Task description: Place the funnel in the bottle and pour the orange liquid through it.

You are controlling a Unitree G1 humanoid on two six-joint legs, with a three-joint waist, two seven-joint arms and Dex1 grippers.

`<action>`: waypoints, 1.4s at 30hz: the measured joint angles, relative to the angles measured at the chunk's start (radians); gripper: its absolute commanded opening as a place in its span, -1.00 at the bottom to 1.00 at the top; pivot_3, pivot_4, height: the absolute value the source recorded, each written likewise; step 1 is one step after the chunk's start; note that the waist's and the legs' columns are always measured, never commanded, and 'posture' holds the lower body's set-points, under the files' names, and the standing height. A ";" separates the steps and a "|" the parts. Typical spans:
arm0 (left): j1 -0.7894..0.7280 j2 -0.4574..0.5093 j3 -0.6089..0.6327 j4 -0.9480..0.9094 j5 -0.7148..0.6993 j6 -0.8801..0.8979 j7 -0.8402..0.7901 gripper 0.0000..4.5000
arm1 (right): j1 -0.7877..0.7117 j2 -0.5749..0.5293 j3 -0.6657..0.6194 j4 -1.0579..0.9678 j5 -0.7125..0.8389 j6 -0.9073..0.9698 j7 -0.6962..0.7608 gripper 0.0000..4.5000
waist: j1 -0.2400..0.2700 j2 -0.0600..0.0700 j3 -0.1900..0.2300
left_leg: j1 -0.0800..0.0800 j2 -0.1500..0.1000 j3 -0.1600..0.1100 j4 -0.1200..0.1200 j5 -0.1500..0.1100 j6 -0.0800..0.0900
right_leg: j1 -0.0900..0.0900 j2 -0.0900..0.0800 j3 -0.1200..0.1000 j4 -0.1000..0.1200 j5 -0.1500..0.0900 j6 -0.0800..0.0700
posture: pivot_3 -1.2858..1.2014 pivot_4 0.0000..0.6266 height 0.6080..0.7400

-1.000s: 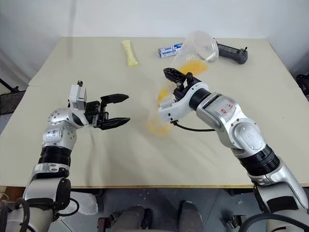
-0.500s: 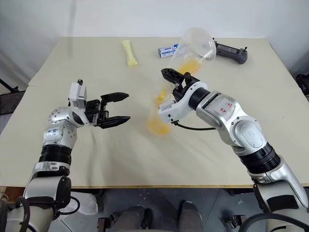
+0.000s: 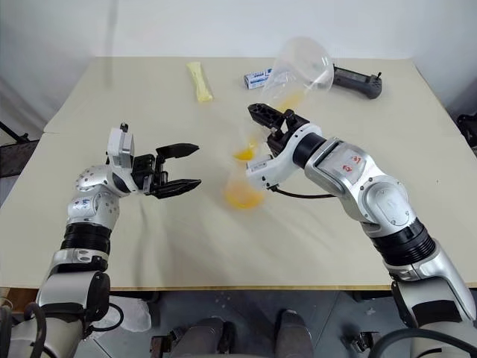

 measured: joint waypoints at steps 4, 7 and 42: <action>0.000 -0.001 0.000 0.003 0.000 -0.003 0.000 1.00 | -0.003 0.000 0.000 0.008 -0.001 -0.022 -0.006 0.09 | 0.000 0.000 0.000 | 0.000 0.000 0.000 0.000 0.000 0.000 | 0.000 0.000 0.000 0.000 0.000 0.000 | 0.03 -0.52 1.00; 0.000 -0.001 0.000 0.003 0.000 -0.005 0.000 1.00 | -0.004 0.000 0.000 0.016 -0.004 -0.041 -0.011 0.09 | 0.000 0.000 0.000 | 0.000 0.000 0.000 0.000 0.000 0.000 | 0.000 0.000 0.000 0.000 0.000 0.000 | 0.03 -0.52 1.00; -0.048 -0.004 0.000 0.062 0.014 -0.056 -0.003 1.00 | -0.021 0.003 -0.008 0.040 0.005 -0.116 -0.052 0.09 | -0.001 0.000 0.000 | 0.000 0.000 0.000 0.000 0.000 0.000 | 0.000 0.000 0.000 0.000 0.000 0.000 | 0.03 -0.52 1.00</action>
